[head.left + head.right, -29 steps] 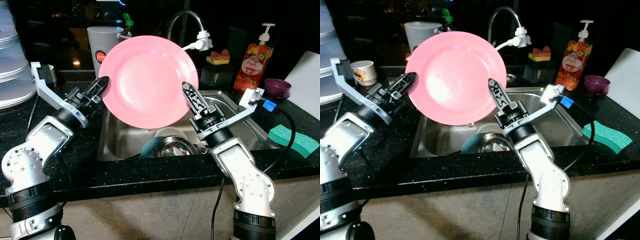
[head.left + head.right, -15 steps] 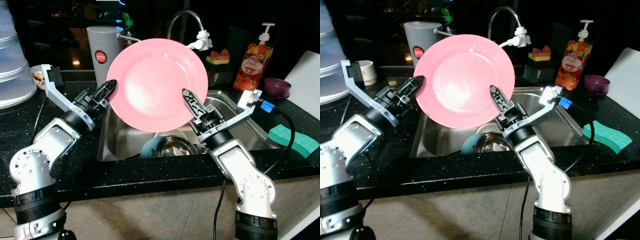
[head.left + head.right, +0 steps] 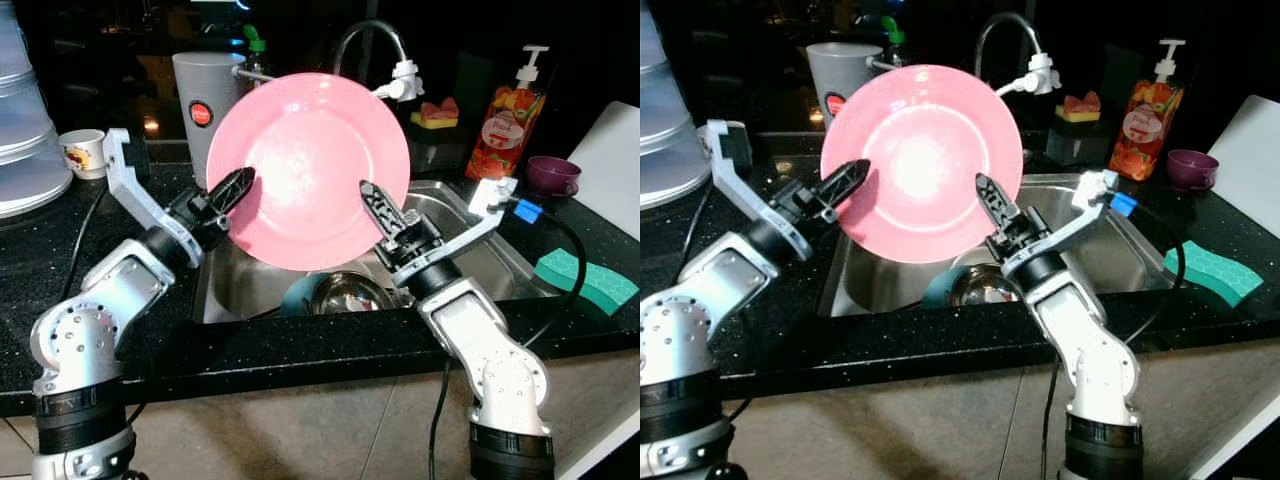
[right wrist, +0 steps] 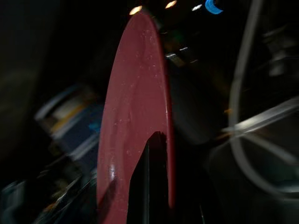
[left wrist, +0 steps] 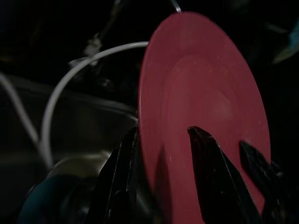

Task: Kitchen organization

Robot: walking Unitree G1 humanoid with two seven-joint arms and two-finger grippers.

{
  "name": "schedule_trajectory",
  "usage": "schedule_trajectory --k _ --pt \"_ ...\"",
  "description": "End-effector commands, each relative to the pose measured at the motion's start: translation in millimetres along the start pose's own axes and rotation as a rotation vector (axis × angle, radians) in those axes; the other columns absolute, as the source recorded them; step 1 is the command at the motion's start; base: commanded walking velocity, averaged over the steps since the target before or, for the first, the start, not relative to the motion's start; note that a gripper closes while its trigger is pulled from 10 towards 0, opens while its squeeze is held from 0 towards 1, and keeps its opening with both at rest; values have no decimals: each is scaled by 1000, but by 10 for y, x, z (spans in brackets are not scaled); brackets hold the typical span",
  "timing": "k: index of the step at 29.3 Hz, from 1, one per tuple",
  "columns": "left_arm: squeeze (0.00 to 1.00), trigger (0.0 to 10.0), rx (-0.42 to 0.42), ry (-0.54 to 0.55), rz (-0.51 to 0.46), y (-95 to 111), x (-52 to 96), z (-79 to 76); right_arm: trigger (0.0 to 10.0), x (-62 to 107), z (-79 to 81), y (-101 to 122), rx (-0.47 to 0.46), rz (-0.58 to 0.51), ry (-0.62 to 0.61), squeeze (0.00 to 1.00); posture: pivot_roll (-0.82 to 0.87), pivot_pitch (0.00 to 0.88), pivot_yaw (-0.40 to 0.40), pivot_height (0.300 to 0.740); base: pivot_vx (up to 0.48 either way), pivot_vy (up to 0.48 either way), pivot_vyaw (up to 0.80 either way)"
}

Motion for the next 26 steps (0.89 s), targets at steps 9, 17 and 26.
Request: schedule_trajectory --k 9,17,26 --pt "0 10000 1 76 4 -26 78 127 10000 -196 -479 167 91 -108 -303 0 21 104 -38 740 0 0 0" --pt "0 10000 -142 173 114 -184 64 229 10000 -216 -698 -78 425 63 -403 0 24 101 -42 740 0 0 0" --pt "0 10000 -132 181 133 -258 37 225 10000 -182 -777 -295 550 135 -400 871 24 93 -42 740 0 0 0"
Point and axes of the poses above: a point about 5 cm out from each wrist's last joint towards the gripper, its own x axis pointing back from the gripper into the wrist, its own y axis along the axis of the wrist's last joint, z = x × y, the point moved 1 cm from there along -x, pointing out of the wrist towards the gripper, and after that the axes turned 3 degrees about -x, right-handed, at the moved point
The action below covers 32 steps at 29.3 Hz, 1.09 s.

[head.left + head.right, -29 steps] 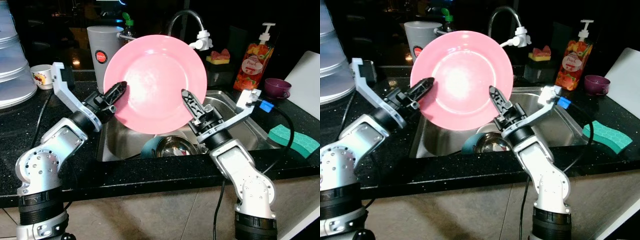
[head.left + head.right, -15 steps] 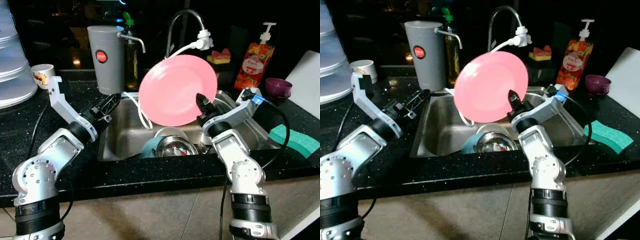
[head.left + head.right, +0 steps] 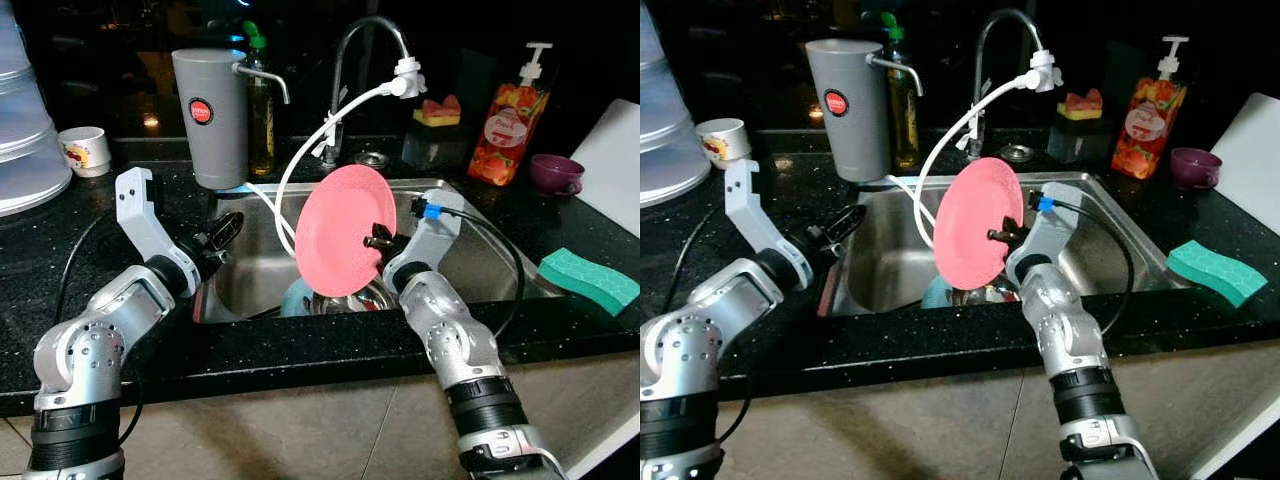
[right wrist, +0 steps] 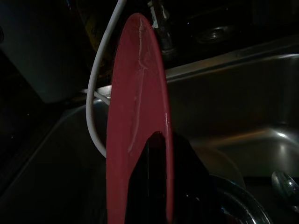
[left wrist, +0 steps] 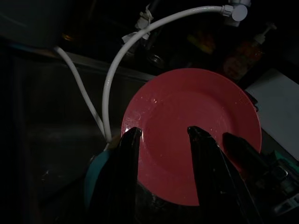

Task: Kitchen organization

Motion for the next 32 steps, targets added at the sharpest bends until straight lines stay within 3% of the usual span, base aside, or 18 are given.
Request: schedule_trajectory --k 1,8,9,12,14,16,19,23,26,27,28,31,32 --pt "0 10000 7 14 25 -80 -9 16 10000 18 -13 -37 2 -15 5 1000 24 93 -42 740 0 0 0" --pt "0 10000 -2 8 26 -103 -29 12 10000 58 66 180 -69 -161 60 1000 24 86 -37 740 0 0 0" --pt "0 10000 -3 6 26 -112 -32 10 10000 98 104 258 -69 -208 84 0 24 86 -37 740 0 0 0" --pt "0 10000 -4 5 26 -121 -29 6 10000 147 152 333 -56 -251 110 0 24 89 -36 740 0 0 0" --pt "0 10000 -35 -7 18 -134 -16 -19 10000 230 210 428 27 -316 114 0 23 91 -35 740 0 0 0" --pt "0 10000 -49 -12 16 -137 -10 -30 10000 252 218 451 53 -331 109 0 22 96 -35 740 0 0 0" --pt "0 10000 -102 -36 9 -158 11 -83 10000 336 162 514 164 -382 39 0 20 101 -34 740 0 0 0" --pt "0 10000 -166 -73 -4 -179 30 -153 10000 418 61 546 215 -407 -30 0 15 107 -30 740 0 0 0" --pt "0 10000 -235 -118 -22 -199 42 -268 10000 478 -10 572 258 -421 -69 0 13 109 -30 740 0 0 0" --pt "0 10000 -296 -118 -29 -203 37 -304 10000 496 -27 576 270 -423 -79 0 13 109 -30 740 0 0 0" --pt "0 10000 -296 -118 -29 -203 37 -304 10000 496 -27 576 270 -423 -79 0 13 109 -30 740 0 0 0" --pt "0 10000 -513 -73 -55 -228 16 -350 10000 533 -45 576 288 -424 -95 0 13 109 -30 740 0 0 0" --pt "0 10000 -513 -73 -55 -228 16 -350 10000 533 -45 576 288 -424 -95 0 13 109 -30 740 0 0 0"
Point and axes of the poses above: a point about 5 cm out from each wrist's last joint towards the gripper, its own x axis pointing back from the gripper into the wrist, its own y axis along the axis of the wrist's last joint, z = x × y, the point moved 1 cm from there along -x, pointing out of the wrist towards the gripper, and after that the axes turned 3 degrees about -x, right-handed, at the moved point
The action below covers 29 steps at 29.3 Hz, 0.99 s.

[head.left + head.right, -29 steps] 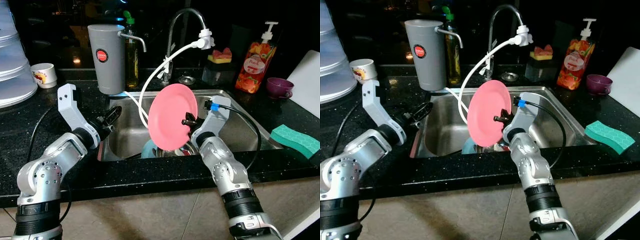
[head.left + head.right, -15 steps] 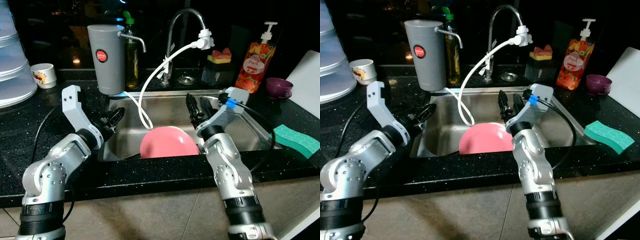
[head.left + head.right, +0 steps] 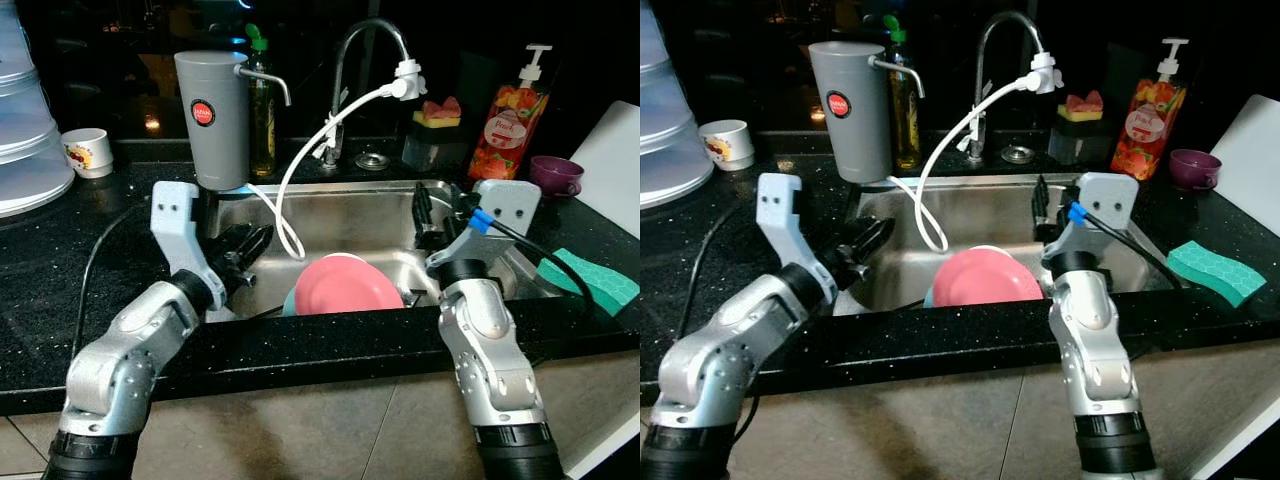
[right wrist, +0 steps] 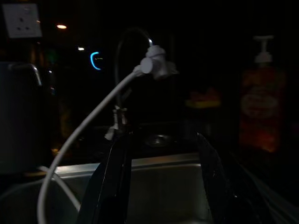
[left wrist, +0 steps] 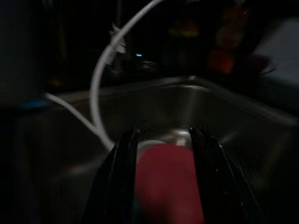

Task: Kitchen organization

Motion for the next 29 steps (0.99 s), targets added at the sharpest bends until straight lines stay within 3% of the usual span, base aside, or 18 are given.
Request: schedule_trajectory --k 1,4,11,17,23,28,29 --pt "0 10000 -137 60 -18 -4 1 -20 10000 38 -9 10 16 1 -9 0 13 116 -27 740 0 0 0" --pt "0 10000 -183 101 -38 6 -15 -28 10000 45 0 13 18 0 -13 0 13 116 -27 740 0 0 0" --pt "0 10000 -198 180 -28 -34 -28 16 10000 49 28 10 8 8 -14 0 12 116 -25 740 0 0 0" --pt "0 10000 -277 230 -67 -18 -23 31 10000 52 22 9 5 14 -20 0 11 117 -24 740 0 0 0" --pt "0 10000 -319 271 -101 -10 6 -27 10000 57 34 11 4 16 -18 0 11 117 -24 740 0 0 0" --pt "0 10000 -266 289 -107 -31 30 -70 10000 65 59 10 6 20 -6 0 11 117 -24 740 0 0 0" --pt "0 10000 -116 281 -94 -70 43 -110 10000 88 80 -7 6 31 6 0 10 117 -25 740 0 0 0"
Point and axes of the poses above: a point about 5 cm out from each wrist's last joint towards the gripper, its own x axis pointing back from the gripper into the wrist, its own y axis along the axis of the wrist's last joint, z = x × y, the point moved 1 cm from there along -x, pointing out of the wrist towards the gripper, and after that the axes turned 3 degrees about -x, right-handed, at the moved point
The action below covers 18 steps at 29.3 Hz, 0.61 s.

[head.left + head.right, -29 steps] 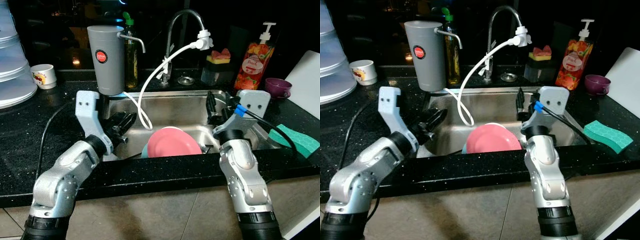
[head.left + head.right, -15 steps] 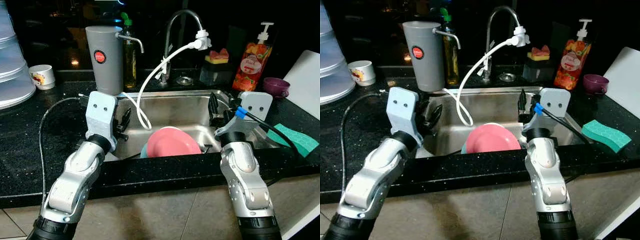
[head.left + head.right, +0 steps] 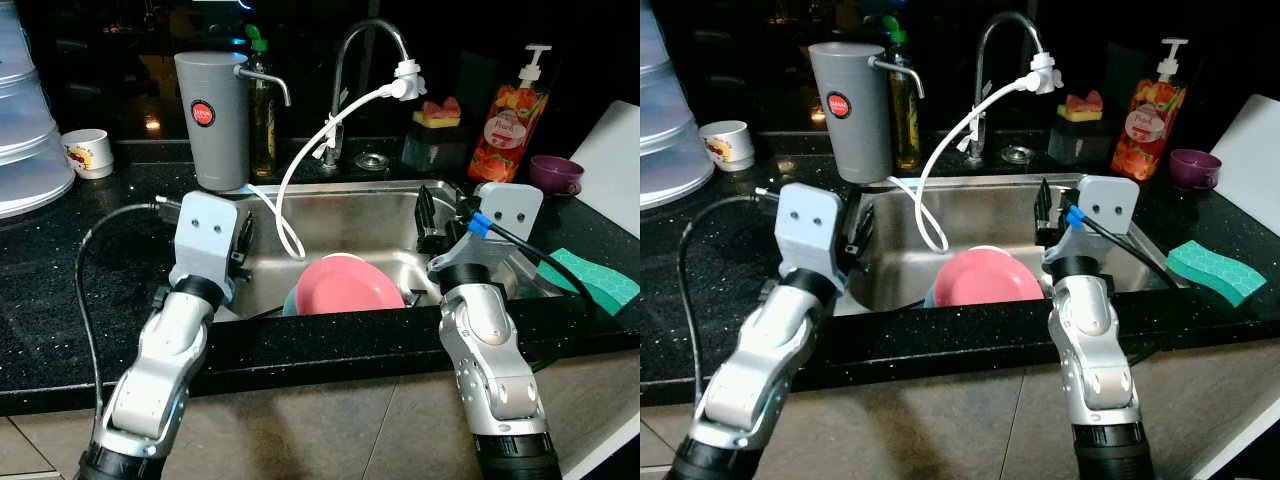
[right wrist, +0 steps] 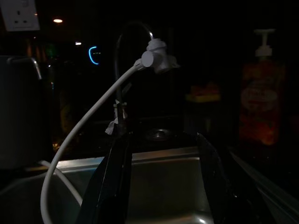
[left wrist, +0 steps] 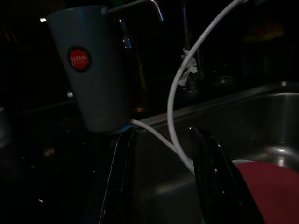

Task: Kitchen organization

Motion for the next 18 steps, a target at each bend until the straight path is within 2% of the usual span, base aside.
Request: schedule_trajectory --k 1,4,8,10,14,17,18 --pt "0 10000 134 -11 22 -1 49 -43 10000 51 42 -10 5 10 20 0 10 117 -25 740 0 0 0" --pt "0 10000 182 -11 25 8 58 -25 10000 69 44 -20 5 19 23 0 10 117 -25 740 0 0 0" --pt "0 10000 165 3 18 19 75 32 10000 97 39 -33 0 31 24 0 8 116 -25 740 0 0 0" --pt "0 10000 147 22 20 21 112 112 10000 142 35 -61 -11 52 28 0 11 117 -27 740 0 0 0" --pt "0 10000 183 53 85 -67 269 250 10000 284 15 -175 -19 114 32 0 22 119 -34 740 0 0 0" --pt "0 10000 159 33 110 -94 387 273 10000 354 -7 -233 -11 144 34 0 25 121 -41 740 0 0 0" --pt "0 10000 159 33 110 -94 387 273 10000 354 -7 -233 -11 144 34 0 25 121 -41 740 0 0 0"
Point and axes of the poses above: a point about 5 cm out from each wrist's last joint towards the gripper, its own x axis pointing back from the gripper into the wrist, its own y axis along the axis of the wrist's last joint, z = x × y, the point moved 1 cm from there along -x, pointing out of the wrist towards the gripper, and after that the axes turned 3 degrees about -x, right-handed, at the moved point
